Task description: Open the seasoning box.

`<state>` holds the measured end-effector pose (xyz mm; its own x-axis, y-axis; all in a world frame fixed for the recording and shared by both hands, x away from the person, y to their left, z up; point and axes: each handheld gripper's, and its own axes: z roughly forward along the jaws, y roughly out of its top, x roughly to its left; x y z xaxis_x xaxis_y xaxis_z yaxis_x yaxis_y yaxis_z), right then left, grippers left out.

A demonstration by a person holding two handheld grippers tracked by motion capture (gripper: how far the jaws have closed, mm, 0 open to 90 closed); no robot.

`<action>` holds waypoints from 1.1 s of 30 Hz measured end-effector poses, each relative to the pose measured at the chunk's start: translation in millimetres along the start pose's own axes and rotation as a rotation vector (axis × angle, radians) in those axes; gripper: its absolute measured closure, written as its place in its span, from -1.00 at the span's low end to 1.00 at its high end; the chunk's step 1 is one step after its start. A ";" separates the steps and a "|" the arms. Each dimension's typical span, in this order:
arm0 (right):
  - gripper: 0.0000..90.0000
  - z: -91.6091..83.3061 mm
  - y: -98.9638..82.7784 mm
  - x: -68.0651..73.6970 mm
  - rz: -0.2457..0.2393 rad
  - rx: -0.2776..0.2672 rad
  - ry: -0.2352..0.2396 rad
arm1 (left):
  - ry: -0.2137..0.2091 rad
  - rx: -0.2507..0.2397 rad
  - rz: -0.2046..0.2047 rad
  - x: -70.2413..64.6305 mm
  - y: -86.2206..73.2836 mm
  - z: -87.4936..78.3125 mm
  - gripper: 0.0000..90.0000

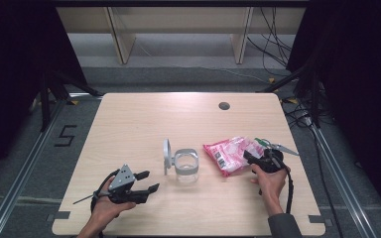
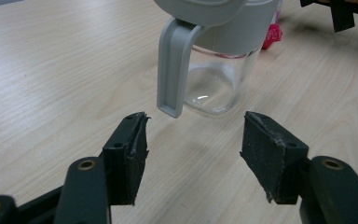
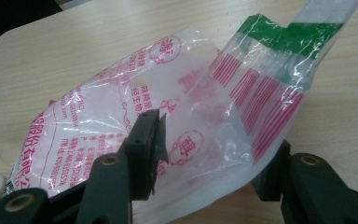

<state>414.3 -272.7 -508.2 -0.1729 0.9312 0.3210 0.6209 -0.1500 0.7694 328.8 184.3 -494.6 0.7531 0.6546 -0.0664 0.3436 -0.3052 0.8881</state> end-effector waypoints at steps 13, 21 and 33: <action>0.66 7.0 4.3 5.2 0.007 0.023 -0.008 | 0.005 0.000 -0.034 -0.5 -0.8 -0.1 -0.11; 0.95 6.7 7.1 2.4 -0.093 0.022 -0.001 | -0.003 -0.006 -0.035 -0.2 -0.7 0.1 -0.11; 1.00 3.0 11.1 10.8 -0.187 -0.001 0.042 | 0.005 -0.005 -0.032 -0.8 0.4 -0.9 -0.11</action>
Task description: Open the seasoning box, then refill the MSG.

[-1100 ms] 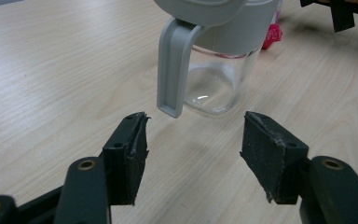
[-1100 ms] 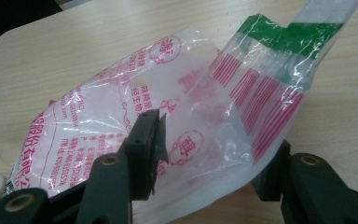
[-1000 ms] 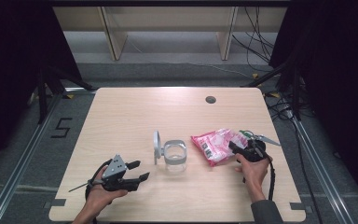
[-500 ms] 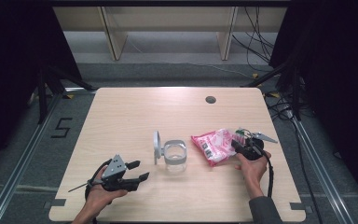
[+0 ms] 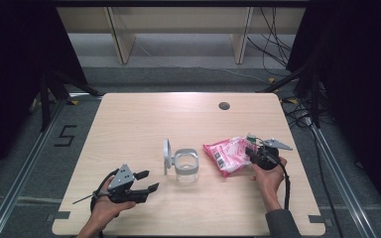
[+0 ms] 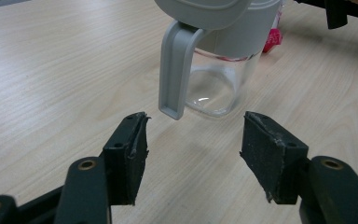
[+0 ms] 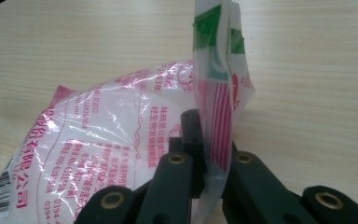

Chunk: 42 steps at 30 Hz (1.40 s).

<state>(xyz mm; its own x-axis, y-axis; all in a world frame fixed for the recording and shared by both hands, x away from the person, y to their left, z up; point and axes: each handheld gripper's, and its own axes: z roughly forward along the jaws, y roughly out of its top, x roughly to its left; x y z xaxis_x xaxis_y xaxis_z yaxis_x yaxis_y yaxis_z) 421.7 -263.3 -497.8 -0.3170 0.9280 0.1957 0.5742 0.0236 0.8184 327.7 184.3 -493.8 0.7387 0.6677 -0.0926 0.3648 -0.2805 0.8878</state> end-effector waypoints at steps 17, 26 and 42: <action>1.00 -33.0 19.3 33.7 -0.155 -0.121 0.055 | -0.008 -0.005 0.007 1.1 0.9 1.4 -0.11; 1.00 -47.5 26.5 47.1 -0.187 -0.150 0.093 | -0.006 -0.011 -0.005 1.1 0.9 2.0 -0.10; 1.00 -80.7 43.4 60.7 -0.265 -0.195 0.113 | -0.012 -0.003 -0.007 -5.0 2.1 3.0 -0.22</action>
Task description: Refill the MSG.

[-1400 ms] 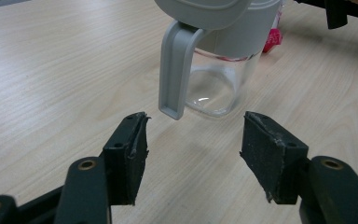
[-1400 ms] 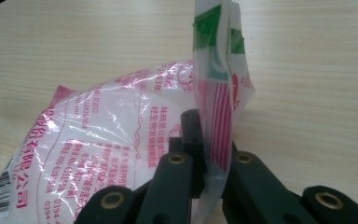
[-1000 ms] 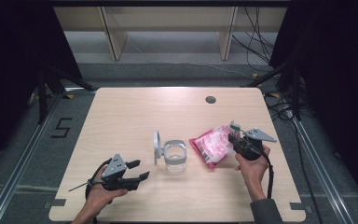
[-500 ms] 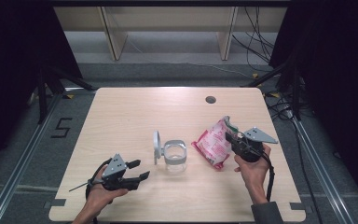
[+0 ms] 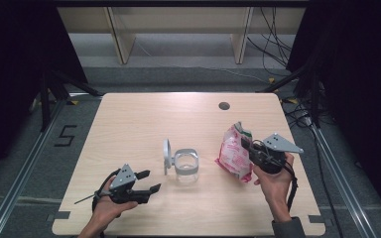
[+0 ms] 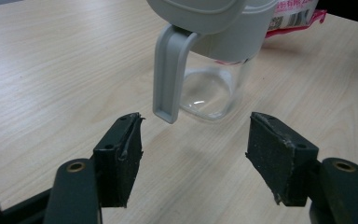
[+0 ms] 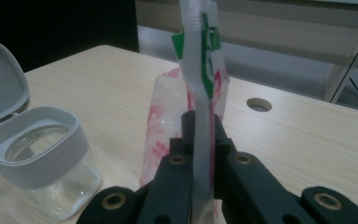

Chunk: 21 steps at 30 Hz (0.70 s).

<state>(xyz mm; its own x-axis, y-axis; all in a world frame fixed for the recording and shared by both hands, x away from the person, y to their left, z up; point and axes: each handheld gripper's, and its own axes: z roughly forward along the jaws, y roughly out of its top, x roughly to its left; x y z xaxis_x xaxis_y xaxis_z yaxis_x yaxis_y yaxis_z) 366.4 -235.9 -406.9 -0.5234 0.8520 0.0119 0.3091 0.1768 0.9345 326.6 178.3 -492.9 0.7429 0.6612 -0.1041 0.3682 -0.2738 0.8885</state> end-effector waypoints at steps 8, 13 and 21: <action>1.00 -15.6 8.5 2.3 -0.035 -0.040 -0.005 | -0.034 0.004 0.027 -9.8 2.6 2.1 -0.23; 1.00 -24.2 12.5 3.6 -0.032 -0.061 -0.002 | -0.055 0.006 0.047 -19.5 5.7 5.7 -0.27; 1.00 -36.9 21.1 16.7 -0.034 -0.091 0.026 | -0.107 0.022 0.118 -44.1 13.3 22.1 -0.29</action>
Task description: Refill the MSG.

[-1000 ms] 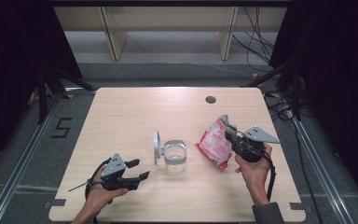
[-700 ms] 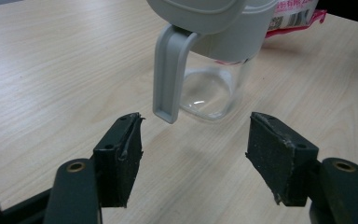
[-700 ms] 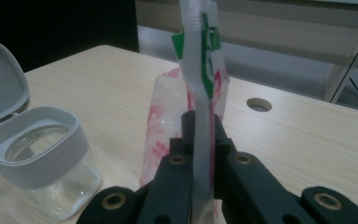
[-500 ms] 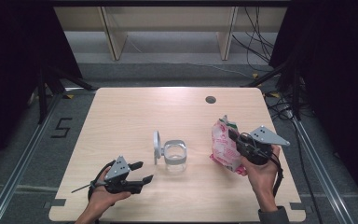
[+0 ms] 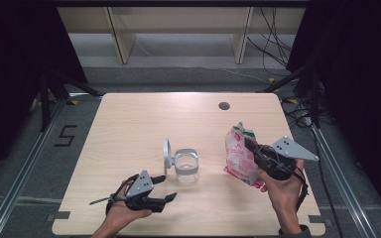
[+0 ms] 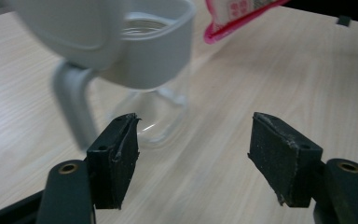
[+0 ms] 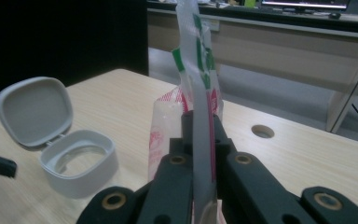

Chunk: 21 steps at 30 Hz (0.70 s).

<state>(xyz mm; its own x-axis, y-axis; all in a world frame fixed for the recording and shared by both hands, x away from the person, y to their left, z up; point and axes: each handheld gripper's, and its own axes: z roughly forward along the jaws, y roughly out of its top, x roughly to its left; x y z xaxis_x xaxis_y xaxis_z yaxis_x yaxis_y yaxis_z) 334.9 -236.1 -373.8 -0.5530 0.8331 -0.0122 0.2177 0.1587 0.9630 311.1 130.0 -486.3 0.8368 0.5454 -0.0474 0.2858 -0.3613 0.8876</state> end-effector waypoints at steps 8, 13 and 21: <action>1.00 -7.2 8.2 17.5 -0.014 -0.020 0.051 | -0.088 0.030 0.011 -27.2 0.7 33.9 -0.33; 1.00 -8.2 11.1 28.9 -0.051 -0.033 0.085 | -0.113 0.047 0.037 -40.3 3.9 53.9 -0.34; 1.00 -9.9 12.9 41.2 -0.051 -0.026 0.146 | -0.101 0.013 0.017 -46.0 8.8 69.3 -0.32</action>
<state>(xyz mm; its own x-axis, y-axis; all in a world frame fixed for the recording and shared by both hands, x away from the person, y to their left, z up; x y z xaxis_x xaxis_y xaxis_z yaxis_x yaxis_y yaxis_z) 307.0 -205.0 -359.3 -0.6741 0.7382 -0.0241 0.1667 0.1838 0.9687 307.5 49.3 -508.1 0.8841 0.4607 -0.0789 0.2770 -0.3803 0.8824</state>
